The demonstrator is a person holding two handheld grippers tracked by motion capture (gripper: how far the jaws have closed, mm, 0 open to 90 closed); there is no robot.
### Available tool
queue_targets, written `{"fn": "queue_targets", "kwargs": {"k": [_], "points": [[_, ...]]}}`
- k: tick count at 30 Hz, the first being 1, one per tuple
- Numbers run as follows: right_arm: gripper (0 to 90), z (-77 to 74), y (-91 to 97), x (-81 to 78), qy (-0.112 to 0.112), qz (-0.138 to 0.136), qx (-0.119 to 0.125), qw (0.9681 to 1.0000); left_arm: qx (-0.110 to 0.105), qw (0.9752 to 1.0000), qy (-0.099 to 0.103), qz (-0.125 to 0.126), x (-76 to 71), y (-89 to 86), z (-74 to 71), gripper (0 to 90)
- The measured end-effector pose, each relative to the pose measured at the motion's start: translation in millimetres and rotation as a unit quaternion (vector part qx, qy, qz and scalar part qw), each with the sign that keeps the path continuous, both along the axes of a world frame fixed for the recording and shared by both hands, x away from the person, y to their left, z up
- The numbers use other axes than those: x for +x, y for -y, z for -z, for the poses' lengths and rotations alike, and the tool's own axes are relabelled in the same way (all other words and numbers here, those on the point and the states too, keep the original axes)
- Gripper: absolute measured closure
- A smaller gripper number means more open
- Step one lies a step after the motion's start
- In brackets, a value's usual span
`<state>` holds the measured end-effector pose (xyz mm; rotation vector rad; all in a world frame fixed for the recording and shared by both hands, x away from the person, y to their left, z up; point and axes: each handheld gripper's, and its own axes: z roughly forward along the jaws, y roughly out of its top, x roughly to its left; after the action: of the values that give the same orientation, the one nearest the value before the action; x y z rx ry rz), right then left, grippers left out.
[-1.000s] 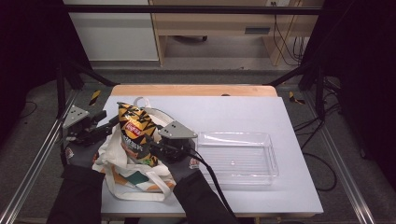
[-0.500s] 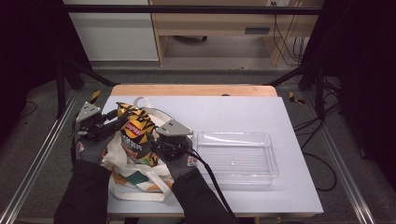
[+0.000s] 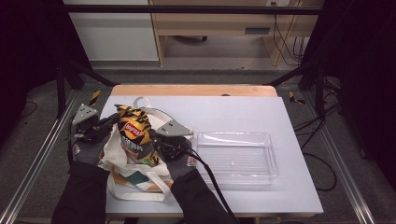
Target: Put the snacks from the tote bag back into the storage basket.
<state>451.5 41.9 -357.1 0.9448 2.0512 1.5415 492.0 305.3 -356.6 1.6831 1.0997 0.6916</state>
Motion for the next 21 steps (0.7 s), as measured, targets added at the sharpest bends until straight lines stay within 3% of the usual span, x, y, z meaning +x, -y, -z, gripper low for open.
{"fn": "queue_targets", "kwargs": {"k": [6, 11, 17, 21], "points": [[89.8, -8.3, 16.4, 2.7, 0.003, 0.018, 0.019, 0.9997, -0.016, 0.9997, 0.016, 0.012, -23.8, 2.2, -10.7, 89.7], [89.5, -7.4, 23.0, 10.5, -0.010, 0.028, 0.021, 0.9993, -0.006, 0.9999, 0.012, 0.008, -41.8, 8.1, -8.0, 89.8], [89.3, 1.1, 18.5, 18.4, -0.018, 0.037, 0.010, 0.9991, 0.006, 1.0000, 0.005, 0.001, -42.4, 9.6, 1.4, 89.8], [89.3, 0.9, 18.6, 17.7, -0.015, 0.038, 0.007, 0.9991, 0.011, 0.9997, 0.020, -0.001, -41.3, 8.6, 1.4, 88.0]]}}
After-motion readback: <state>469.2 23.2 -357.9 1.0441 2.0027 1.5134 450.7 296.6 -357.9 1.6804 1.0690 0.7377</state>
